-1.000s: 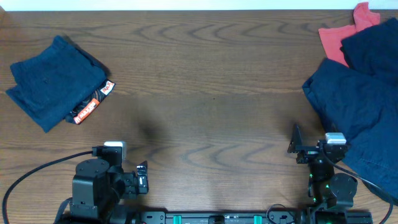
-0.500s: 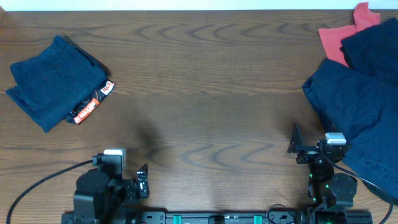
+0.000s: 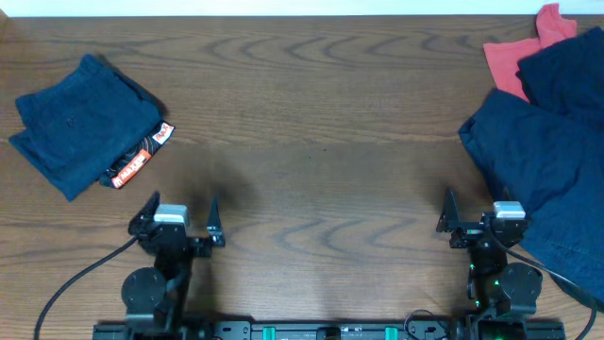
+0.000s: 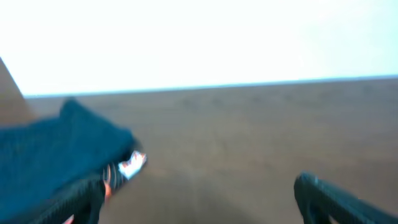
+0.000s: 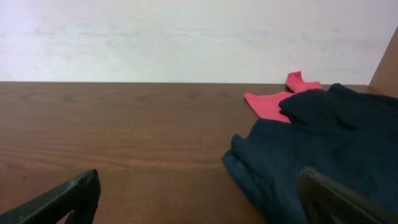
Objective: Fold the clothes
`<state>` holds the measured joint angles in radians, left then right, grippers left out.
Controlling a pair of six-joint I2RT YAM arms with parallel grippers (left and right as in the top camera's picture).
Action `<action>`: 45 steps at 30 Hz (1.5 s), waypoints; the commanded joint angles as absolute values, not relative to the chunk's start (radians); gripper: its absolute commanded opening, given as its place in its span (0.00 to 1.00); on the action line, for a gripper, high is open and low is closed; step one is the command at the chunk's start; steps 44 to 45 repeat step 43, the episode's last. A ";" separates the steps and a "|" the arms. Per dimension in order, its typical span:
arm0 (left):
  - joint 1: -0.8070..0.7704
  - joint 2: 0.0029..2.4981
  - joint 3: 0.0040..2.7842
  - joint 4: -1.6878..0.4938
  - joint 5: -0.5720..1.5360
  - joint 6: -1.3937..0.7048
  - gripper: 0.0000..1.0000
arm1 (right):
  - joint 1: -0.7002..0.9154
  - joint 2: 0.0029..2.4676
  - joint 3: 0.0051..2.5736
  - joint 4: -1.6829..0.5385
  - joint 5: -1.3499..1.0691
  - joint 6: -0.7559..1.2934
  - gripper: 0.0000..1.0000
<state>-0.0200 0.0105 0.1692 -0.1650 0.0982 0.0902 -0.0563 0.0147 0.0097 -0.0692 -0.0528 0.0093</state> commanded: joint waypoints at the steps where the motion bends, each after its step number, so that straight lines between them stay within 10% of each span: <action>1: -0.009 0.002 0.033 0.017 0.098 0.116 0.98 | -0.065 0.011 0.005 -0.070 -0.057 -0.008 0.99; 45: -0.008 0.006 0.004 -0.060 0.113 0.093 0.98 | -0.065 0.011 0.005 -0.070 -0.057 -0.008 0.99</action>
